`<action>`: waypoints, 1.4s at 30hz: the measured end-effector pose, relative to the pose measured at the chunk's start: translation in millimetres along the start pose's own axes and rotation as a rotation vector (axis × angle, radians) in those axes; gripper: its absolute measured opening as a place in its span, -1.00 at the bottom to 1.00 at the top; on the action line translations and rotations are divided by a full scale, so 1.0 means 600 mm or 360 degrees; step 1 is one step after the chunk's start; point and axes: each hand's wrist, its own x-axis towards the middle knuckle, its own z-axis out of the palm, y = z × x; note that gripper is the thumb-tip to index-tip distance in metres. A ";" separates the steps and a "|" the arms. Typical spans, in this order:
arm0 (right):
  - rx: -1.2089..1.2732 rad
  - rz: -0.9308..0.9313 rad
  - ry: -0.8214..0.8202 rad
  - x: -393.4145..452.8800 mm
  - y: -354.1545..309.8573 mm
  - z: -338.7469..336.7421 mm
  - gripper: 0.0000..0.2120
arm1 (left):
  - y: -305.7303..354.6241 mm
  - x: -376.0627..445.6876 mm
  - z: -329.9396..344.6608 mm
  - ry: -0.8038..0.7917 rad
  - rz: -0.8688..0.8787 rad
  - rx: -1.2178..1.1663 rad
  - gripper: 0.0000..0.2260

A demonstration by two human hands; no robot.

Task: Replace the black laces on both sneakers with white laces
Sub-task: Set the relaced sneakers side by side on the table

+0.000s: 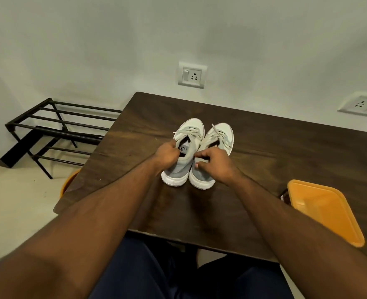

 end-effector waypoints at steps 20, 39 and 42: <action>-0.0510 0.0772 -0.0330 -0.287 0.192 -0.212 -0.09 | 0.195 -0.133 0.257 -0.0284 0.0953 0.1221 -0.57; -0.1036 0.0156 0.0184 -0.058 0.269 -0.209 -0.51 | 0.230 0.121 0.284 -0.0241 0.0419 0.1143 -0.51; -0.1088 0.0105 0.0222 0.052 0.282 -0.238 -0.51 | 0.256 0.197 0.277 -0.0206 0.0419 0.1213 -0.54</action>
